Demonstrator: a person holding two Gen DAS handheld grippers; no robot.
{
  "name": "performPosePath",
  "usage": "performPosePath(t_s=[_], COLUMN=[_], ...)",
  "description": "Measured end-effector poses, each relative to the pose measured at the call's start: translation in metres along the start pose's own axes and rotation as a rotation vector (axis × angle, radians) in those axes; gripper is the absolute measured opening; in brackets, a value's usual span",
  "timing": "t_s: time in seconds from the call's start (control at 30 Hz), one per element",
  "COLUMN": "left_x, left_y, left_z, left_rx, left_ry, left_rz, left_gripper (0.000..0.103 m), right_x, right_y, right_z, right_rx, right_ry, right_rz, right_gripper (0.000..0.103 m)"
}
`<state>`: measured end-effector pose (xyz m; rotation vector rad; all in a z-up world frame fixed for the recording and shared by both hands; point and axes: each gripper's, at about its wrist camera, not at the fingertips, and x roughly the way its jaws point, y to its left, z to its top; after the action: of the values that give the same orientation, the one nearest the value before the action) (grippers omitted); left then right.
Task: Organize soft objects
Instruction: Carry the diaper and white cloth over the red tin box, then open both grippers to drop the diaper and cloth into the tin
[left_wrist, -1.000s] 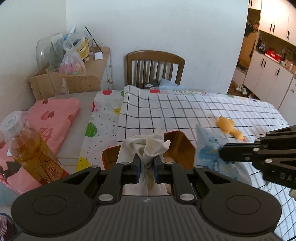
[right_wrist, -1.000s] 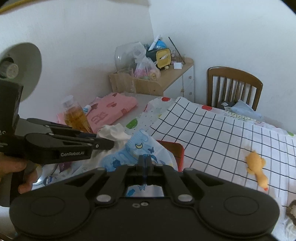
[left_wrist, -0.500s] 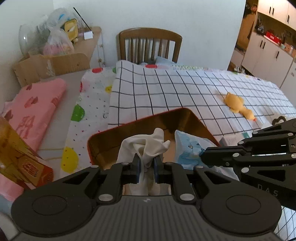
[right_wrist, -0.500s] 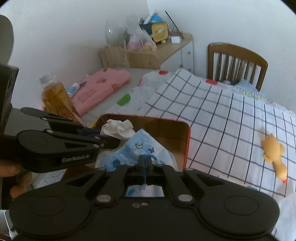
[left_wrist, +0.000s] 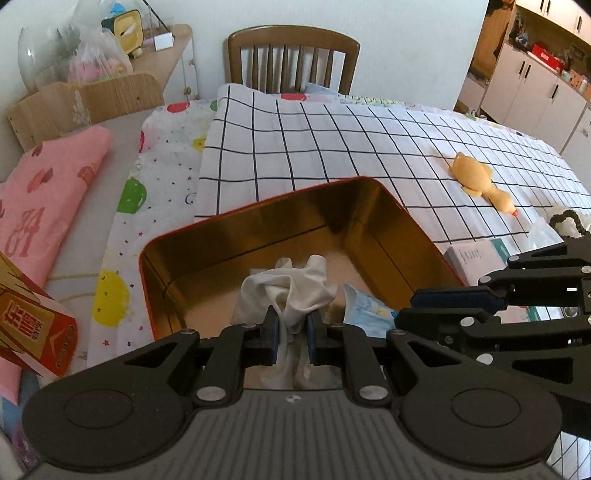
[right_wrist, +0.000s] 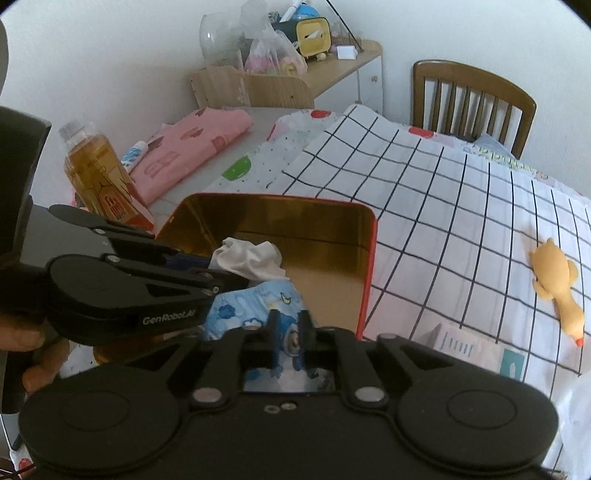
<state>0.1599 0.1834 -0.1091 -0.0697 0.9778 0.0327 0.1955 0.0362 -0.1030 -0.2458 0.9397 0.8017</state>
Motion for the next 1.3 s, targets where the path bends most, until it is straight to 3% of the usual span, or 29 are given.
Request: performPosePath(t_s=[0.57, 0.63, 0.73, 0.8, 0.83, 1.3], left_x=[0.000, -0.002, -0.006, -0.010, -0.013, -0.058], left_y=[-0.006, -0.007, -0.006, -0.006, -0.006, -0.017], left_z=[-0.003, -0.004, -0.005, -0.005, -0.005, -0.011], left_rx=[0.023, 0.027, 0.028, 0.025, 0.022, 0.020], left_ry=[0.004, -0.001, -0.012, -0.024, -0.035, -0.109], left_rz=[0.026, 0.034, 0.043, 0.053, 0.060, 0.071], left_gripper=[0.017, 0.021, 0.036, 0.071, 0.074, 0.074], right_x=[-0.009, -0.011, -0.017, -0.020, -0.022, -0.066], right_y=[-0.002, -0.002, -0.004, -0.004, -0.004, -0.009], right_z=[-0.002, -0.003, -0.004, -0.004, -0.004, -0.010], right_rx=[0.002, 0.001, 0.004, 0.003, 0.003, 0.018], right_ry=[-0.018, -0.023, -0.039, -0.048, -0.052, -0.135], right_rz=[-0.006, -0.009, -0.012, -0.012, -0.014, 0.018], right_gripper=[0.027, 0.029, 0.034, 0.036, 0.037, 0.061])
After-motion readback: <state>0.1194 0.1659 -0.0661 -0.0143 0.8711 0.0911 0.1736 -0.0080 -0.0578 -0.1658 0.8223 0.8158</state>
